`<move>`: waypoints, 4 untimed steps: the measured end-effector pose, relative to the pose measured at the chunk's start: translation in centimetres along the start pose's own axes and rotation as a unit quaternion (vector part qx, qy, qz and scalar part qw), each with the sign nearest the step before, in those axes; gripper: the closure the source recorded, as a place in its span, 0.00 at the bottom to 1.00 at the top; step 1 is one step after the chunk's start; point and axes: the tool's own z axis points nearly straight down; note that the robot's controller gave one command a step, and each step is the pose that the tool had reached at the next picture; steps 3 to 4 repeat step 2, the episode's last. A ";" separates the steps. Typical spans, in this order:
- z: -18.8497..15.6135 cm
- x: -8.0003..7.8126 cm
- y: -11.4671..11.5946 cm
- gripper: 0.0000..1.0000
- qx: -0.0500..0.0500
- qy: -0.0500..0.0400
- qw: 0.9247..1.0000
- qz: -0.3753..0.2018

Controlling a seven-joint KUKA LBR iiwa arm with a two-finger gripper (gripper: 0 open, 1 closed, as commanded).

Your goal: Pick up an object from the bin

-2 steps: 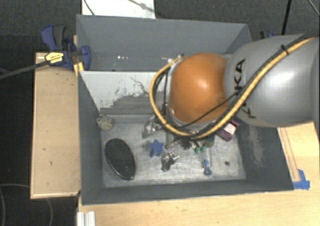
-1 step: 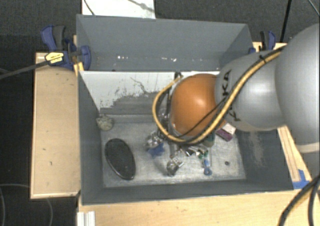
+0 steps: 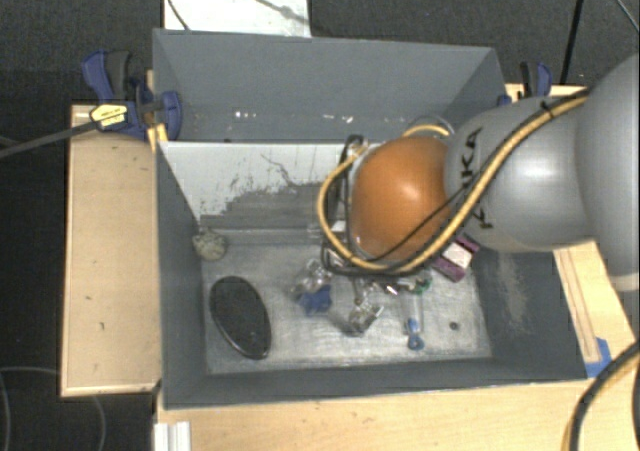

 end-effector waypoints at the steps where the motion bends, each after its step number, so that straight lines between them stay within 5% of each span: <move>1: -0.2 -0.2 0.1 1.00 0.000 -0.001 1.000 0.002; 2: -13.9 6.1 0.3 1.00 0.001 0.000 0.986 -0.169; 4: -13.9 6.1 0.3 1.00 0.001 0.000 0.986 -0.169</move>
Offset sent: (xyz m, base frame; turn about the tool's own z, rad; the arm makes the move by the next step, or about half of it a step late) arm 0.0000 0.0000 0.0000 0.0000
